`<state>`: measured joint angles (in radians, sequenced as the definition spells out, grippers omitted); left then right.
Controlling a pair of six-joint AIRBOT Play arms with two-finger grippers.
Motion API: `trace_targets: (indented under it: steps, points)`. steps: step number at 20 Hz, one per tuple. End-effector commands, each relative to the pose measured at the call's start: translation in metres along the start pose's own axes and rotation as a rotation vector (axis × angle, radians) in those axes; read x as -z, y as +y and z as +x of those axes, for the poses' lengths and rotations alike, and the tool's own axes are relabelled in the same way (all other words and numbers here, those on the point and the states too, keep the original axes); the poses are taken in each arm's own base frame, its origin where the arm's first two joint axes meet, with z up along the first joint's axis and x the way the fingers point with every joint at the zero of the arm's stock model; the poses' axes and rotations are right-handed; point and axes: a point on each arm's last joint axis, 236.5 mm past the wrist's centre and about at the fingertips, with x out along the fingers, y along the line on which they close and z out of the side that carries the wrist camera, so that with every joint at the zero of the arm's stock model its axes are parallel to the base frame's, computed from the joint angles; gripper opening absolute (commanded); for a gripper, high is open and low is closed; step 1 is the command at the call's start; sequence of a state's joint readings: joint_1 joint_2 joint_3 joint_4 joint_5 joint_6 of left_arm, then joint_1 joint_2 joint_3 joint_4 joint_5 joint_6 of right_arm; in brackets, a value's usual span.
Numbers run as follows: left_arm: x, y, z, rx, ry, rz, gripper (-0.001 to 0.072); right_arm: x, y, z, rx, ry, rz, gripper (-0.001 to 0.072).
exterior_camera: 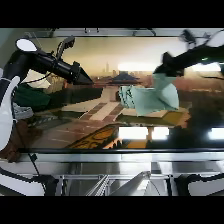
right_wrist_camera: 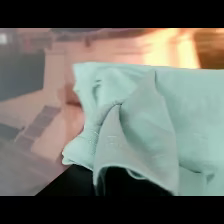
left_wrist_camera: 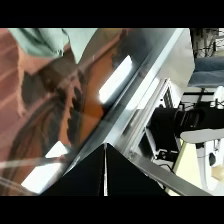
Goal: Fold the shirts.
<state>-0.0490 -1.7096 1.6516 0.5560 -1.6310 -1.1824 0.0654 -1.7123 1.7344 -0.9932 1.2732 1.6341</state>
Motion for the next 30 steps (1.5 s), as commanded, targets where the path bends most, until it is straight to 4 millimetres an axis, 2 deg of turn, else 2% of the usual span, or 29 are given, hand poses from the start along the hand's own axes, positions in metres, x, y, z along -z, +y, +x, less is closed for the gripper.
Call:
trace_targets:
  steps: [1, 2, 3, 4, 6, 8, 10, 12, 13, 14, 15, 16, 18, 22, 26, 28, 30]
  points:
    - [0.036, 0.014, -0.007, 0.022, 0.014, -0.059, 0.0019, 0.027, 0.046, 0.108, 0.007, 0.04, -0.031, 0.0021]
    - [0.045, 0.018, -0.009, 0.027, 0.011, -0.085, 0.0019, 0.032, 0.056, 0.126, -0.014, 0.04, -0.034, 0.0114]
    - [0.053, 0.021, -0.012, 0.031, 0.006, -0.108, 0.0019, 0.037, 0.068, 0.134, -0.051, 0.048, -0.059, 0.0372]
    - [0.058, 0.024, -0.015, 0.028, -0.009, -0.114, 0.0019, 0.039, 0.074, 0.134, -0.067, 0.046, -0.091, 0.0458]
    - [0.064, 0.031, -0.024, 0.008, -0.065, -0.136, 0.0019, 0.03, 0.062, 0.112, -0.03, 0.033, -0.109, 0.0454]
    - [0.069, 0.039, -0.036, -0.016, -0.124, -0.158, 0.0019, 0.017, 0.039, 0.07, 0.014, 0.018, -0.137, 0.0454]
    - [0.075, 0.045, -0.045, -0.032, -0.171, -0.188, 0.0019, 0.01, -0.014, 0.024, 0.167, 0.026, -0.157, 0.0454]
    - [0.083, 0.047, -0.052, -0.031, -0.188, -0.212, 0.0019, 0.012, -0.09, -0.019, 0.375, 0.071, -0.098, 0.0456]
    - [0.087, 0.047, -0.053, -0.031, -0.193, -0.222, 0.0018, 0.017, -0.125, -0.034, 0.433, 0.097, -0.039, 0.0465]
    - [0.091, 0.048, -0.052, -0.03, -0.196, -0.231, 0.0018, 0.021, -0.149, -0.039, 0.436, 0.106, 0.023, 0.0499]
    - [0.094, 0.047, -0.052, -0.03, -0.197, -0.234, 0.0018, 0.026, -0.171, -0.039, 0.422, 0.11, 0.086, 0.0658]
    - [0.096, 0.046, -0.051, -0.03, -0.196, -0.234, 0.0018, 0.03, -0.186, -0.035, 0.393, 0.108, 0.131, 0.0689]
    - [0.096, 0.044, -0.052, -0.033, -0.2, -0.228, 0.0018, 0.034, -0.202, -0.022, 0.277, 0.112, 0.167, 0.0689]
    - [0.096, 0.042, -0.053, -0.033, -0.201, -0.228, 0.0018, 0.03, -0.207, 0.006, 0.025, 0.109, 0.195, 0.0689]
    - [0.097, 0.042, -0.052, -0.03, -0.199, -0.245, 0.0018, 0.043, -0.218, 0.029, -0.033, 0.163, 0.2, 0.0688]
    - [0.097, 0.042, -0.052, -0.03, -0.2, -0.246, 0.0018, 0.052, -0.209, 0.043, -0.115, 0.209, 0.199, 0.0688]
    - [0.096, 0.042, -0.052, -0.029, -0.2, -0.259, 0.0018, 0.058, -0.189, 0.054, -0.231, 0.24, 0.185, 0.0688]
